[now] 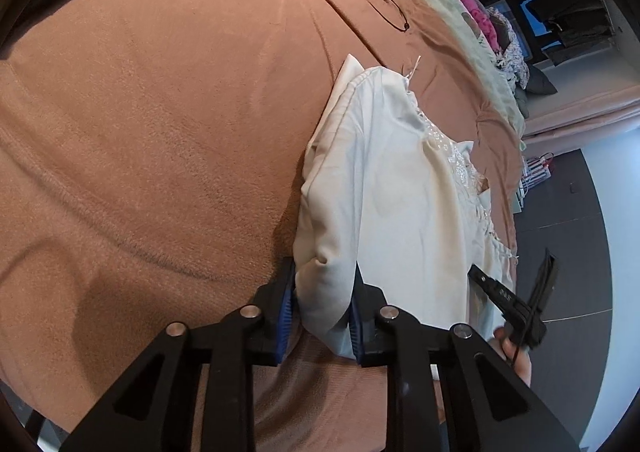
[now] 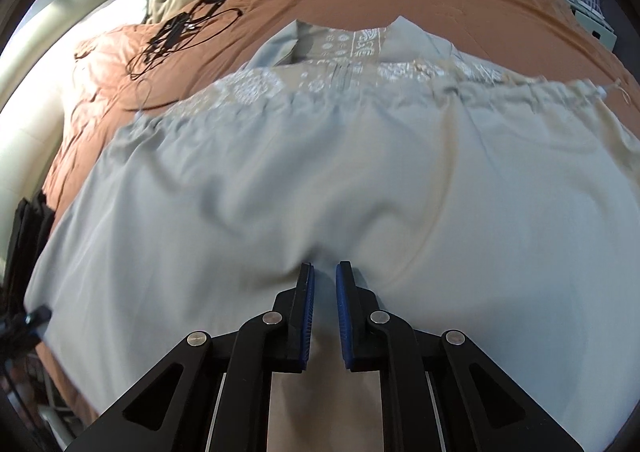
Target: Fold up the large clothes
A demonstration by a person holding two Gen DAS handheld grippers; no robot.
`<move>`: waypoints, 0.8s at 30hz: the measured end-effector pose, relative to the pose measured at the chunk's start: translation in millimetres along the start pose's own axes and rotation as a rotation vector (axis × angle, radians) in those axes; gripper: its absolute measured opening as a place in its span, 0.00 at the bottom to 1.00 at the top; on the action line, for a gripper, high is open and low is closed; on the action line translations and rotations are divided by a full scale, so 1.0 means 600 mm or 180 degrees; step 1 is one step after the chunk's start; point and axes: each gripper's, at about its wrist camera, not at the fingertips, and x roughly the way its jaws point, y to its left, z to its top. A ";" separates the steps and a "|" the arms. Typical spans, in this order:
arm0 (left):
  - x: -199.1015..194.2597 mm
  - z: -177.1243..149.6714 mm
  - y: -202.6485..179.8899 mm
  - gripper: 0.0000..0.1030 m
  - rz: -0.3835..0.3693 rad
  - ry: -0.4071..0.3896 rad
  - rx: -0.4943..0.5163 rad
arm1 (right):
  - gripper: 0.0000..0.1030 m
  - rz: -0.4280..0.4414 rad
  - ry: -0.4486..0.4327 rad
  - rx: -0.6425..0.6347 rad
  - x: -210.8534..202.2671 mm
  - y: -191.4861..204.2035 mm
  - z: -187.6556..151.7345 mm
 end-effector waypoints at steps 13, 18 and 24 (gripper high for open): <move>0.046 0.000 0.031 0.45 -0.0102 0.0136 -0.0254 | 0.12 -0.0066 -0.0005 -0.0034 0.031 -0.001 0.067; 0.039 -0.004 0.023 0.34 -0.0011 0.0102 -0.0153 | 0.12 0.0090 -0.0040 0.0041 0.000 -0.003 0.054; -0.001 -0.008 -0.004 0.17 -0.0133 -0.0042 -0.0012 | 0.12 0.0275 -0.0053 -0.0055 -0.048 0.011 -0.011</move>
